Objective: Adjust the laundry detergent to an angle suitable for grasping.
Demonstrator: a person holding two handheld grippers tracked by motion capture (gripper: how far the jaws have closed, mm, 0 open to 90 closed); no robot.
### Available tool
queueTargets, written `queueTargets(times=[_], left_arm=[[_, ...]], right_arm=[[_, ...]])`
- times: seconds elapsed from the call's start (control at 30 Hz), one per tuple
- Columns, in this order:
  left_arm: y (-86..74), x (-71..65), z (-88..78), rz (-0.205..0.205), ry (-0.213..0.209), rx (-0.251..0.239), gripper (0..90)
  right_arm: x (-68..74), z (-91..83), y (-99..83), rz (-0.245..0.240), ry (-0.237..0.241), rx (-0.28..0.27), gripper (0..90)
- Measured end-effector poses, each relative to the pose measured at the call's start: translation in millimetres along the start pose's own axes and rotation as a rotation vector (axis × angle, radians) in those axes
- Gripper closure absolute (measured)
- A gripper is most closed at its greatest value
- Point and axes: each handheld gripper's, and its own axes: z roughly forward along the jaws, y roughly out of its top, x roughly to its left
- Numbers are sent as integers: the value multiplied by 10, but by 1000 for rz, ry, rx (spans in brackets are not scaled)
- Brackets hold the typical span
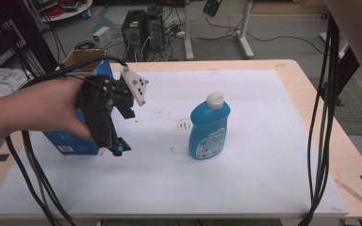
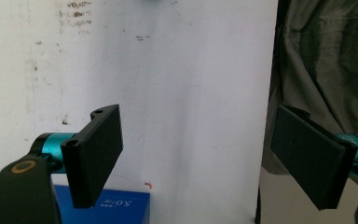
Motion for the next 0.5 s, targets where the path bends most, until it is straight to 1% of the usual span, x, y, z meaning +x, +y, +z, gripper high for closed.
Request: queueTargets(times=[0.13, 0.5], left_arm=[[-9, 6, -13, -4, 5, -10, 174], [-11, 22, -17, -13, 9, -10, 174]], right_arm=[[3, -8, -4, 1, 0, -2, 125], [0, 16, -68, 8, 7, -5, 125]])
